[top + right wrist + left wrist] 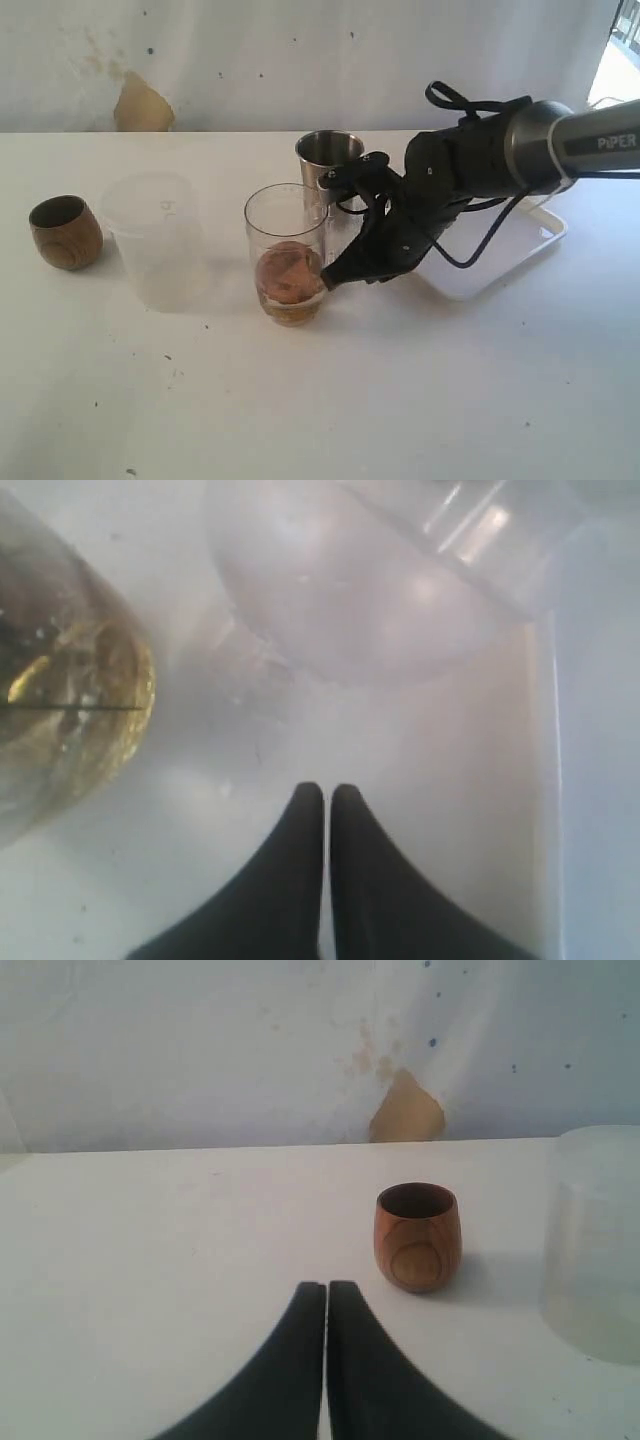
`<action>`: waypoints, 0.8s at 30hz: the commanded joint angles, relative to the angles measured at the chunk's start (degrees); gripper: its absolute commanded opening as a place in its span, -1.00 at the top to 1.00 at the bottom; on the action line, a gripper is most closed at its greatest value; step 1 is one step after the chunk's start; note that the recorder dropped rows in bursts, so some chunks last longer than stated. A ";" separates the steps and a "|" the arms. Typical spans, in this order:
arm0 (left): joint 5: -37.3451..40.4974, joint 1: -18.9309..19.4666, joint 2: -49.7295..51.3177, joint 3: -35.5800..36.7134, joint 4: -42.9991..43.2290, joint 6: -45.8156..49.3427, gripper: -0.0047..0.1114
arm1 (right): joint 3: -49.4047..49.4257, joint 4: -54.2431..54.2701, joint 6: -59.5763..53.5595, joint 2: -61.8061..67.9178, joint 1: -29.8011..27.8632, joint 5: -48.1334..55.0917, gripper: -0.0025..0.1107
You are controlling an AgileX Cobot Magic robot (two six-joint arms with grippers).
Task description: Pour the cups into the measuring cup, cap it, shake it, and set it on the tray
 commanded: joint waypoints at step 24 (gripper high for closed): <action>-0.57 0.06 -0.29 0.37 -0.35 -0.10 0.90 | 3.68 1.24 4.87 -25.28 -1.69 5.98 0.19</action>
